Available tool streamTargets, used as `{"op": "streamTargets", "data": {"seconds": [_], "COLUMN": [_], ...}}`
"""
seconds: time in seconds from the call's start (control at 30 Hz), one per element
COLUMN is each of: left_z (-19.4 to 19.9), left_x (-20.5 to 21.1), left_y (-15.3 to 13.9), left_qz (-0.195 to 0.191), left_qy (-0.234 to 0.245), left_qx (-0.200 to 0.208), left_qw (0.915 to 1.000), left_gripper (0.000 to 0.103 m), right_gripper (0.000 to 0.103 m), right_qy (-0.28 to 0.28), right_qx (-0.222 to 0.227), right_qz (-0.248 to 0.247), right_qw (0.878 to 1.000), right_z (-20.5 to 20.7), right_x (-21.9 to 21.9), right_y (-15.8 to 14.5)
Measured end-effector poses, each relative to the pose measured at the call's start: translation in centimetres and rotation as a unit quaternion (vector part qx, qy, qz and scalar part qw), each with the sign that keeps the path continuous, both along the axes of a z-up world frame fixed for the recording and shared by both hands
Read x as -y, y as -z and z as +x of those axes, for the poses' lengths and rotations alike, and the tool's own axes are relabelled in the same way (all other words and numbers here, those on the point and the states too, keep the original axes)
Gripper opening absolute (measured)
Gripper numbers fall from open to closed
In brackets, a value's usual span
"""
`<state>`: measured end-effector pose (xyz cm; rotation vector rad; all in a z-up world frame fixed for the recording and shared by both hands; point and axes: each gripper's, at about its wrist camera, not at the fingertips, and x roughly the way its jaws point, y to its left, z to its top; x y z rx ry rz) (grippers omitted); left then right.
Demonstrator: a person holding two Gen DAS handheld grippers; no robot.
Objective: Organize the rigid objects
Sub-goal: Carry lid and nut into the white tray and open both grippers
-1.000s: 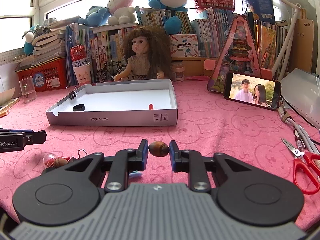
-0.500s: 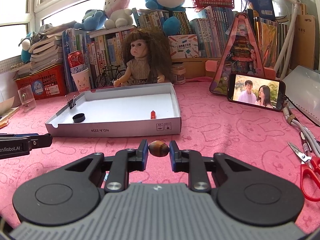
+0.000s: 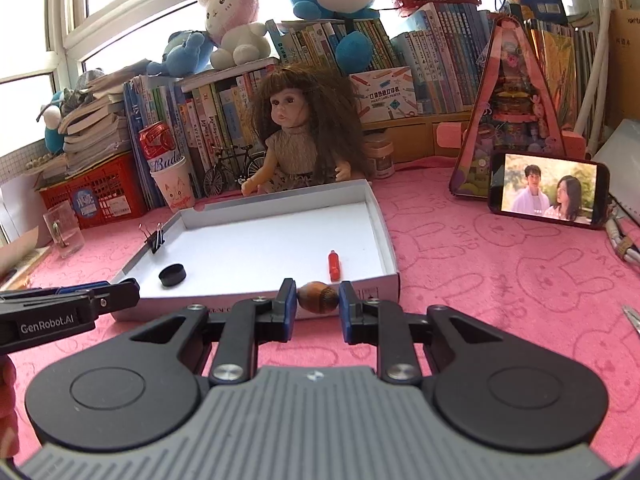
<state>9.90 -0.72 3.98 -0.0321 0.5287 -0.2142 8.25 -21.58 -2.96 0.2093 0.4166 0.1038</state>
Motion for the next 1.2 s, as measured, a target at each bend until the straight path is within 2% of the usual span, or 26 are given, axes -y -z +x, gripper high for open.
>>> {"op": "streamTargets", "data": {"seconds": [0.33,0.53,0.8,1.2], "left_z": [6.4,9.7,12.2,13.4], "left_x": [0.4,0.6,1.6,2.1], "left_y": [0.7,2.0,3.2,4.4], "left_qz": [-0.034,-0.041,-0.013,0.003], "left_qy": [-0.005,-0.016,-0.021,-0.029], "left_qx": [-0.036,-0.065,-0.08,-0.09], "left_qw": [0.9987,0.9969,0.9965,0.9955], "left_gripper": [0.029,0.029,0.029,0.029], "right_gripper": [0.026,0.026,0.026,0.027], "right_qy": [-0.016,-0.022,-0.028,-0.027], "right_qx": [-0.045,-0.075,-0.098,-0.115], "right_qz": [0.056,0.037,0.034,0.01], "right_qw": [0.997,0.996,0.994,0.993], "right_z": [6.2,9.5,11.9,13.6], "right_x": [0.3,-0.4,-1.0,-1.7], "right_y": [0.1,1.0,1.8,2.6]}}
